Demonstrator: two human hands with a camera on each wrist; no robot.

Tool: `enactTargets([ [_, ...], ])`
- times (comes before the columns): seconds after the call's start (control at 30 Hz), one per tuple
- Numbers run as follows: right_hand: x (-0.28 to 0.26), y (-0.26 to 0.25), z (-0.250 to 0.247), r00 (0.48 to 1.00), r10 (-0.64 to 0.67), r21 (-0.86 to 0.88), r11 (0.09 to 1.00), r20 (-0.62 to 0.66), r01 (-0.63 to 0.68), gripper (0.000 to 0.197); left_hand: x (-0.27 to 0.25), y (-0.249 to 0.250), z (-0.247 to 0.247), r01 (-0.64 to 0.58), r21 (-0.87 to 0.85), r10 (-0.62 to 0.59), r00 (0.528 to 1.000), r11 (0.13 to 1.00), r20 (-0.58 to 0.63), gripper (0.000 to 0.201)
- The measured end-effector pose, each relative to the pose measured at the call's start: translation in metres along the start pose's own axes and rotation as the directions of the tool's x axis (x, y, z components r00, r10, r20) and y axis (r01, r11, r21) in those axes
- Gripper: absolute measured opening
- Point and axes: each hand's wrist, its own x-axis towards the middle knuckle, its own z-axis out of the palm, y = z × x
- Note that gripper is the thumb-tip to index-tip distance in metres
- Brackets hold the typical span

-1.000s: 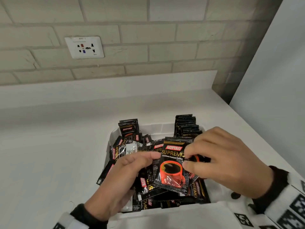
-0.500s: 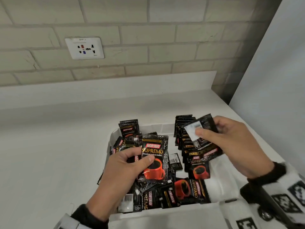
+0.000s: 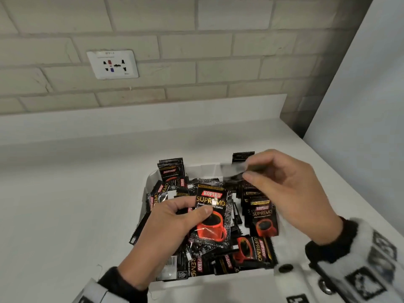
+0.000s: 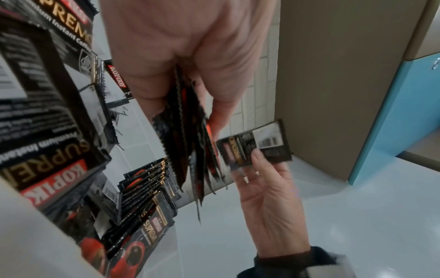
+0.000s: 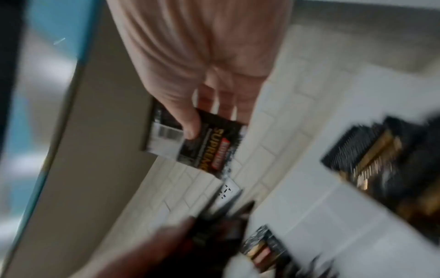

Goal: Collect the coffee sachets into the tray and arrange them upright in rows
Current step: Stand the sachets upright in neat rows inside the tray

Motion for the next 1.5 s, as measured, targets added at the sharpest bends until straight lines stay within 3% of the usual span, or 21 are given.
enactTargets([
  [0.07, -0.004, 0.007, 0.002, 0.938, -0.32, -0.23, 0.911, 0.134, 0.343, 0.029, -0.001, 0.0, 0.002, 0.007, -0.03, -0.005, 0.999, 1.0, 0.038, 0.021],
  [0.17, -0.01, 0.025, 0.004, 0.838, -0.463, -0.364, 0.756, 0.289, 0.544, 0.025, -0.002, 0.002, 0.004, 0.005, -0.104, 0.002, 0.998, 0.995, 0.07, 0.022],
  [0.33, -0.016, 0.032, 0.011, 0.811, -0.503, -0.398, 0.707, 0.299, 0.585, 0.014, -0.003, -0.001, 0.003, -0.004, -0.173, 0.018, 0.996, 0.985, 0.082, 0.03],
  [0.53, -0.022, 0.033, 0.016, 0.805, -0.471, -0.516, 0.619, 0.36, 0.592, 0.028, -0.006, 0.002, 0.01, -0.071, -0.219, 0.09, 0.993, 0.973, 0.082, 0.025],
  [0.67, -0.024, 0.029, 0.019, 0.784, -0.445, -0.527, 0.58, 0.433, 0.621, 0.025, -0.006, -0.003, 0.012, -0.132, -0.167, 0.142, 0.989, 0.977, 0.046, 0.022],
  [0.73, -0.025, 0.025, 0.018, 0.805, -0.427, -0.465, 0.662, 0.411, 0.589, 0.032, -0.007, -0.004, 0.012, -0.149, -0.141, 0.155, 0.987, 0.979, 0.039, 0.024],
  [0.8, -0.023, 0.016, 0.013, 0.875, -0.378, -0.395, 0.786, 0.302, 0.476, 0.031, -0.008, -0.002, 0.011, -0.175, -0.095, 0.18, 0.983, 0.98, 0.043, 0.026],
  [0.87, -0.017, 0.004, 0.008, 0.941, -0.27, -0.375, 0.866, 0.206, 0.331, 0.03, -0.009, -0.002, 0.01, -0.189, -0.044, 0.191, 0.981, 0.981, 0.039, 0.035],
  [0.93, -0.009, -0.007, 0.006, 0.973, -0.106, -0.416, 0.89, 0.206, 0.185, 0.042, -0.011, 0.0, 0.009, -0.201, -0.005, 0.201, 0.978, 0.98, 0.056, 0.041],
  [1.03, -0.001, -0.012, 0.008, 0.952, 0.109, -0.538, 0.84, 0.286, 0.065, 0.06, -0.013, 0.002, 0.011, -0.248, 0.05, 0.241, 0.964, 0.968, 0.11, 0.045],
  [1.17, 0.002, -0.02, 0.013, 0.951, 0.18, -0.577, 0.817, 0.25, -0.002, 0.054, -0.012, 0.001, 0.01, -0.269, 0.058, 0.262, 0.959, 0.962, 0.106, 0.05],
  [1.3, 0.013, -0.029, 0.012, 0.905, 0.322, -0.477, 0.864, 0.28, -0.16, 0.027, -0.009, -0.003, 0.006, -0.229, 0.024, 0.229, 0.973, 0.973, 0.012, 0.031],
  [1.4, 0.031, -0.036, 0.005, 0.863, 0.375, -0.467, 0.863, 0.339, -0.192, 0.024, -0.008, 0.002, -0.003, -0.205, 0.007, 0.205, 0.975, 0.979, -0.083, 0.036],
  [1.5, 0.059, -0.042, -0.004, 0.893, 0.331, -0.455, 0.874, 0.304, -0.169, 0.025, -0.007, 0.013, -0.021, -0.233, 0.049, 0.238, 0.949, 0.971, -0.208, 0.036],
])
